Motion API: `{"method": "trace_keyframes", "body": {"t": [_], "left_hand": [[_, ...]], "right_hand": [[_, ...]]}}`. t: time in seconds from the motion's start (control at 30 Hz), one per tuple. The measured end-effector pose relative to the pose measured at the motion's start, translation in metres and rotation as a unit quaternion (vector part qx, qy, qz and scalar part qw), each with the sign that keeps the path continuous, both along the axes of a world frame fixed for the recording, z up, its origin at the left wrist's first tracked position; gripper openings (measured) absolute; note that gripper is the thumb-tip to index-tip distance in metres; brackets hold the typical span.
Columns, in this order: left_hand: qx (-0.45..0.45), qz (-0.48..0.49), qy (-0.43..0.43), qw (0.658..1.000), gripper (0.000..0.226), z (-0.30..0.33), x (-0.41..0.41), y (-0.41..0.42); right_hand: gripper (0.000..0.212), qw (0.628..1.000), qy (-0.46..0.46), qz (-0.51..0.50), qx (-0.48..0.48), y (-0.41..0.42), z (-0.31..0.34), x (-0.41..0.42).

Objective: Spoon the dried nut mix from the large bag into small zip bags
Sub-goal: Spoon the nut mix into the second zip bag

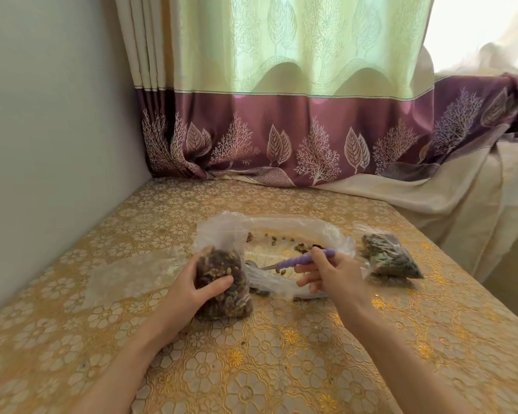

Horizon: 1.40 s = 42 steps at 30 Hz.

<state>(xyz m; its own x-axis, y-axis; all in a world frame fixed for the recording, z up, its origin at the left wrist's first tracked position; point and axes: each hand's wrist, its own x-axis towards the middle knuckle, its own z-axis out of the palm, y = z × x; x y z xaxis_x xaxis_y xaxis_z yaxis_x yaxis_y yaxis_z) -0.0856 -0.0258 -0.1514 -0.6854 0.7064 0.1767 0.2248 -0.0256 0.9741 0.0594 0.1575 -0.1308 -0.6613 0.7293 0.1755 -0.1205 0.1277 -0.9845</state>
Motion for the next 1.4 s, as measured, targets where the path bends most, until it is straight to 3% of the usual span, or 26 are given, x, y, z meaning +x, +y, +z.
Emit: {"method": "trace_keyframes", "body": {"t": [0.2, 0.3, 0.73, 1.2, 1.4], "left_hand": [[-0.002, -0.003, -0.003, 1.000, 0.053, 0.000, 0.000, 0.000], [-0.001, -0.005, -0.005, 1.000, 0.052, -0.001, -0.001, 0.000], [-0.037, 0.013, 0.029, 0.999, 0.061, -0.004, -0.005, 0.002], [-0.020, 0.007, 0.008, 1.000, 0.058, -0.003, -0.006, 0.001], [-0.009, -0.004, 0.005, 1.000, 0.071, -0.001, -0.005, 0.000]], "right_hand": [[0.049, 0.998, -0.019, -0.025, -0.054, -0.002, -0.001, -0.001], [0.041, 0.994, -0.001, -0.047, -0.099, 0.001, 0.000, 0.002], [0.034, 0.986, 0.092, -0.090, -0.106, 0.014, 0.031, 0.012], [0.032, 0.993, 0.112, 0.034, 0.030, -0.011, 0.076, -0.002], [0.024, 0.986, 0.108, 0.098, 0.080, -0.012, 0.077, 0.000]]}}
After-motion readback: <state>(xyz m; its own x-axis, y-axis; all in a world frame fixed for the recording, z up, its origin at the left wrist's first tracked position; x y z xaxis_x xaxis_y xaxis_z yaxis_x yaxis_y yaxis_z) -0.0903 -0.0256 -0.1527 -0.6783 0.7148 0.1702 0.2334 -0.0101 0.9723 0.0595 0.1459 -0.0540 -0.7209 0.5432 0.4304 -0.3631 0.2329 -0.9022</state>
